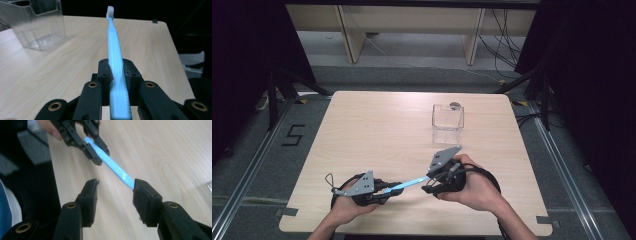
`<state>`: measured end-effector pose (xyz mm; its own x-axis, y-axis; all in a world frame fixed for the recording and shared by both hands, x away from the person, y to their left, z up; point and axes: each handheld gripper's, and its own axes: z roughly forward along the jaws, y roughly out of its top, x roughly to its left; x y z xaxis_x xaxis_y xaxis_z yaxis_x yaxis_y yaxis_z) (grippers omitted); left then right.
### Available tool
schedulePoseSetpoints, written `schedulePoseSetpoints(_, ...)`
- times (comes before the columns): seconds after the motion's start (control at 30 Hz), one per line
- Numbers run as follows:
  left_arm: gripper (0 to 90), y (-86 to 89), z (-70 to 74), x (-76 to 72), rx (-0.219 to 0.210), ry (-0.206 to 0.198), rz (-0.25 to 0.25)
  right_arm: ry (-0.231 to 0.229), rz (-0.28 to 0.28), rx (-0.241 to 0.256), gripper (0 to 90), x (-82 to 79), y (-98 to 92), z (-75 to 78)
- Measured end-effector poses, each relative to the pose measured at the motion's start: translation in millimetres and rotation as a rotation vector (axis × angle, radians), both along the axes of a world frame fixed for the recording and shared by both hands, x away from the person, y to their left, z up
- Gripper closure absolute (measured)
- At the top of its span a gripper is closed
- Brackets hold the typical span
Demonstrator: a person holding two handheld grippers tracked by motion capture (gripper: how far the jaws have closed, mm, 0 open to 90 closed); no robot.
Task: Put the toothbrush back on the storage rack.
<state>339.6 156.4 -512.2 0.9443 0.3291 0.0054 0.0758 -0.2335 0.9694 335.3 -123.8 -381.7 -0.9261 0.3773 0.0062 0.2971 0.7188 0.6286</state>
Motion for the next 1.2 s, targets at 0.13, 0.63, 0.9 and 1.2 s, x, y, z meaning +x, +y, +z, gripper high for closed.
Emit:
schedulePoseSetpoints(0.13, 77.8, 1.6, 1.7, 0.3, -0.03, 0.0, 0.04, -0.018, -0.1, 0.141, 54.3, -9.9, -12.5, -14.1)
schedulePoseSetpoints(0.63, 77.8, 2.6, 7.9, 1.3, -0.087, -0.016, 0.086, -0.012, -0.381, 0.519, 54.8, -27.1, -15.9, -81.9)
schedulePoseSetpoints(0.9, 77.8, 3.4, 10.7, 5.0, -0.119, -0.021, 0.122, 0.043, -0.458, 0.654, 52.9, -18.8, -20.2, -89.8)
schedulePoseSetpoints(1.2, 77.8, -1.3, 14.2, 5.0, -0.13, -0.018, 0.141, 0.02, -0.464, 0.721, 51.4, -7.2, -12.7, -86.8)
